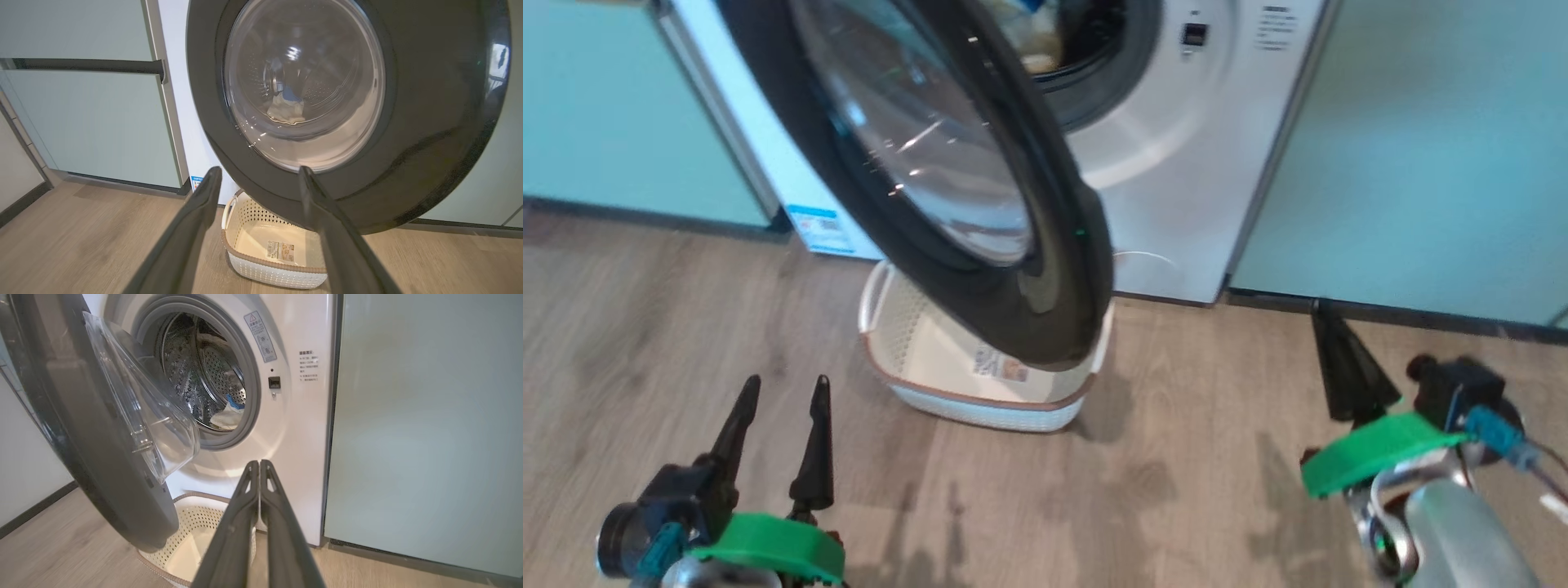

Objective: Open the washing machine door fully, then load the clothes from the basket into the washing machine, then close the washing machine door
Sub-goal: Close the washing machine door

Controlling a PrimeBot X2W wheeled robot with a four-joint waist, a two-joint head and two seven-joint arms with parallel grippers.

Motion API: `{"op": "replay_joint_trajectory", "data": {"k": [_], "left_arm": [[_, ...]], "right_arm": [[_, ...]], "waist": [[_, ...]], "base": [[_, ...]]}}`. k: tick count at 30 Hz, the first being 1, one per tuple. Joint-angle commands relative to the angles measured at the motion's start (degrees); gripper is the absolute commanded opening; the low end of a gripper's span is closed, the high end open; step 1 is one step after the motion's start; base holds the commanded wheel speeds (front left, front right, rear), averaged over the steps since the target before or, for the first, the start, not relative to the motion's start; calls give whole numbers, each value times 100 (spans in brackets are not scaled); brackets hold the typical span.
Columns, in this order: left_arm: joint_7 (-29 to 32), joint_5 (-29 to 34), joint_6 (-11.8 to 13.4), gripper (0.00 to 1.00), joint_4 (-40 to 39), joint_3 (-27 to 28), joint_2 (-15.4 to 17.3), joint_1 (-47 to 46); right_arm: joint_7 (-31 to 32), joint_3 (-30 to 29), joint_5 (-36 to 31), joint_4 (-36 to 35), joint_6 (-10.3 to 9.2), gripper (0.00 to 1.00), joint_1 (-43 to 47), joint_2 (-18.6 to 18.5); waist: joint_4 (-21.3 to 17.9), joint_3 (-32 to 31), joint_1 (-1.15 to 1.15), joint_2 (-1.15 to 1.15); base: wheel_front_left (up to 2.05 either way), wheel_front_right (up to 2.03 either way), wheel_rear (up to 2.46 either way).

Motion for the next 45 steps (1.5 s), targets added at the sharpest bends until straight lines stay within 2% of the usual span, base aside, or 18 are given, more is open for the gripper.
{"op": "replay_joint_trajectory", "data": {"k": [1,11,16,23,28,32,38,45], "left_arm": [[-59,19,-4,100,-165,142,63,-327],[-100,46,-18,100,-8,-38,68,-465],[-121,29,2,100,-2,-50,78,-478],[-101,38,44,100,-42,-30,134,-469],[-85,33,64,100,-104,-34,164,-438],[-82,29,88,100,-141,-50,166,-414],[-116,2,138,100,-167,-50,151,-375],[-167,-34,172,100,-145,-73,137,-442]], "right_arm": [[-54,68,54,-114,-16,0,-320,-2],[-55,12,189,341,-16,0,-1144,13],[-55,38,308,-21,-16,0,-1605,15],[-55,265,456,-1023,-16,0,-2164,15],[-55,813,533,-1736,-16,0,-2279,15],[-55,1430,510,-1890,-16,0,-2070,15],[9,2229,497,-1586,-16,0,-1545,16],[160,2893,665,-1022,-16,0,-1245,-32]], "waist": [[244,49,0,0],[924,27,0,0],[1043,7,0,0],[1075,-69,0,0],[1088,-108,0,0],[1103,-114,0,0],[1075,-60,0,0],[1035,72,0,0]], "base": [[0,0,0],[0,0,0],[0,0,0],[0,0,0],[0,0,0],[0,0,0],[0,0,0],[0,0,0]]}}
